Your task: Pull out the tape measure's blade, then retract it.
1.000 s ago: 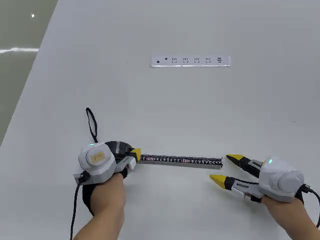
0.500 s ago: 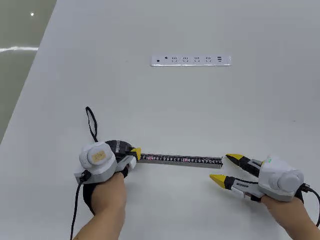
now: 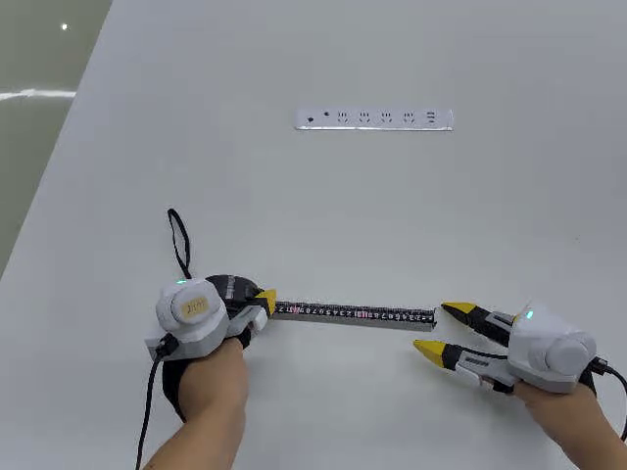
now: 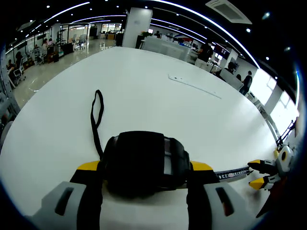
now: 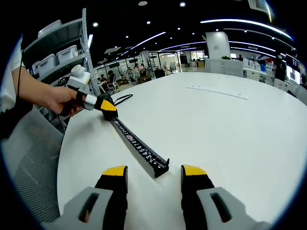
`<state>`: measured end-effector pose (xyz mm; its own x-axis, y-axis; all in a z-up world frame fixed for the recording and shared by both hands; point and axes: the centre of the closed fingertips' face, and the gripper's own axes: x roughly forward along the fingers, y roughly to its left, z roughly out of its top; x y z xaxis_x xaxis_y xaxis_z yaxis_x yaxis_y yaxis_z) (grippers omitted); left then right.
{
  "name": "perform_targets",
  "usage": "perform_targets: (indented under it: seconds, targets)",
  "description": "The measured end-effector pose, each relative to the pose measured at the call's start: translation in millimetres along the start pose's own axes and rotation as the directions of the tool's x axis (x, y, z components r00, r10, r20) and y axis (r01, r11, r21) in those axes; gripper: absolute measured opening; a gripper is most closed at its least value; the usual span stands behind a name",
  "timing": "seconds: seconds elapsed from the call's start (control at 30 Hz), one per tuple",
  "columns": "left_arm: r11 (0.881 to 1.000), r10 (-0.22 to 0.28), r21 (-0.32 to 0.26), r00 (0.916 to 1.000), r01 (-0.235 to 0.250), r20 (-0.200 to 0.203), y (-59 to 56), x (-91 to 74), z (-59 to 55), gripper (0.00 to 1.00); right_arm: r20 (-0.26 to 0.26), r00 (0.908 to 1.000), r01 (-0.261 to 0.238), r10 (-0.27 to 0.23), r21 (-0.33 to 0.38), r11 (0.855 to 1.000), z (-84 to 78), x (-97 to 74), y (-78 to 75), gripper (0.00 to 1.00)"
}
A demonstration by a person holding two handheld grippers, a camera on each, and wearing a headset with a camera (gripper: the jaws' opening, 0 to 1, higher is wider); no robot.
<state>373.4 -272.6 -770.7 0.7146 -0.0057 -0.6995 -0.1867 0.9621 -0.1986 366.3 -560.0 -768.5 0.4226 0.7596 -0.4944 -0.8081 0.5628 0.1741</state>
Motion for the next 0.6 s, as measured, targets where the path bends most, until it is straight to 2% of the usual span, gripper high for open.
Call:
perform_targets:
  seconds: [0.17, 0.23, 0.4, 0.6]
  targets:
    - [1.000, -0.002, -0.003, 1.0000, 0.002, -0.001, 0.6, 0.1, -0.2, 0.69, -0.026, 0.9994, -0.024, 0.023, -0.031, 0.999, -3.7, 0.9, -2.8, 0.35]
    - [1.000, -0.002, -0.005, 1.0000, 0.002, -0.002, 0.5, 0.1, -0.4, 0.69, -0.015, 0.9994, -0.032, 0.032, -0.025, 0.999, -1.8, 0.8, -4.1, 0.35]
    - [1.000, 0.000, -0.004, 1.0000, 0.000, -0.001, 1.0, 0.4, -0.9, 0.70, -0.027, 0.9977, -0.064, 0.063, -0.055, 0.996, -3.2, 3.3, -1.0, 0.35]
    - [1.000, 0.000, -0.006, 1.0000, 0.000, -0.004, 1.0, 0.6, -1.4, 0.70, -0.018, 0.9953, -0.096, 0.095, -0.057, 0.994, -0.8, 5.9, -0.3, 0.30]
